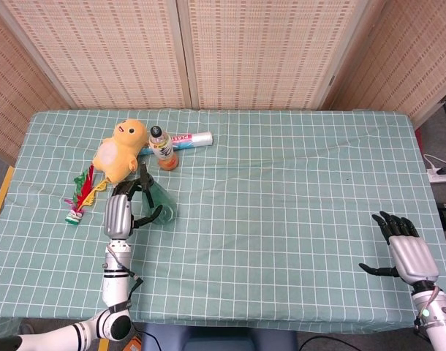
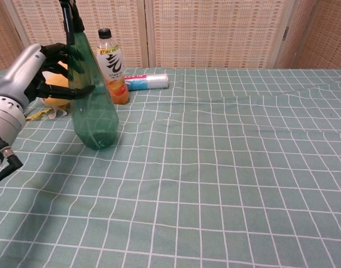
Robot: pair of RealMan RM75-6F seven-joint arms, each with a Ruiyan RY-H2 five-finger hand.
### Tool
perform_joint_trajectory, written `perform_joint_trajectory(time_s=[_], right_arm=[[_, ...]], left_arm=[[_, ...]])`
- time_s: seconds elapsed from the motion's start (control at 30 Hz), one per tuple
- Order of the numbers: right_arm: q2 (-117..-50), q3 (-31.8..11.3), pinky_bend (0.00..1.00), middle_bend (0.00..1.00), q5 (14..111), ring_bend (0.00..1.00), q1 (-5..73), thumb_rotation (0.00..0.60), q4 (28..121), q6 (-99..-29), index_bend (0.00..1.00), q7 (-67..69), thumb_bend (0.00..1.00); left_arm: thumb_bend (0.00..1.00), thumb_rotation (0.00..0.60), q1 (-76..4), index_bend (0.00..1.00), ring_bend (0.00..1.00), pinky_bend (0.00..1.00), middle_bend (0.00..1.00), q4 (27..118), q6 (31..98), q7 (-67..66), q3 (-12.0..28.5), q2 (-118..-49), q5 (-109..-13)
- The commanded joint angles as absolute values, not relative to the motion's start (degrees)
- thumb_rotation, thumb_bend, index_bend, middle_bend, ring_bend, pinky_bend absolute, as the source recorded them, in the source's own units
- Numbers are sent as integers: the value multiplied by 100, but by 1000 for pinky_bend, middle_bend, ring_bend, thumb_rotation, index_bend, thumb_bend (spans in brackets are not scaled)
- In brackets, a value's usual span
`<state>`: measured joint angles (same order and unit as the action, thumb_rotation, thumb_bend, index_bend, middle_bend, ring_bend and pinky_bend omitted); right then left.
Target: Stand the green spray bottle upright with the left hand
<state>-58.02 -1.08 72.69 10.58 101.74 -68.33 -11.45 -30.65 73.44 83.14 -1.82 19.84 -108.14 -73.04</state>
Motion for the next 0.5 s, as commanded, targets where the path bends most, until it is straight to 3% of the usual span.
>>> perform_joint_trajectory(time_s=[0.03,0.5], right_arm=[[-5802,-106,0,0,7266,0,1059,600,10177,-6834,0,-1152,0],[-5793,-96,0,0,7249,0,1068,600,10182,-6817,0,-1149,0]], left_arm=[[218,600,-3072,395,351,215,454,7240,8381,-192,1904,-10820,-7456],[213,600,-3035,278,322,211,417,7112,8294,-147,1867,-10891,-7436]])
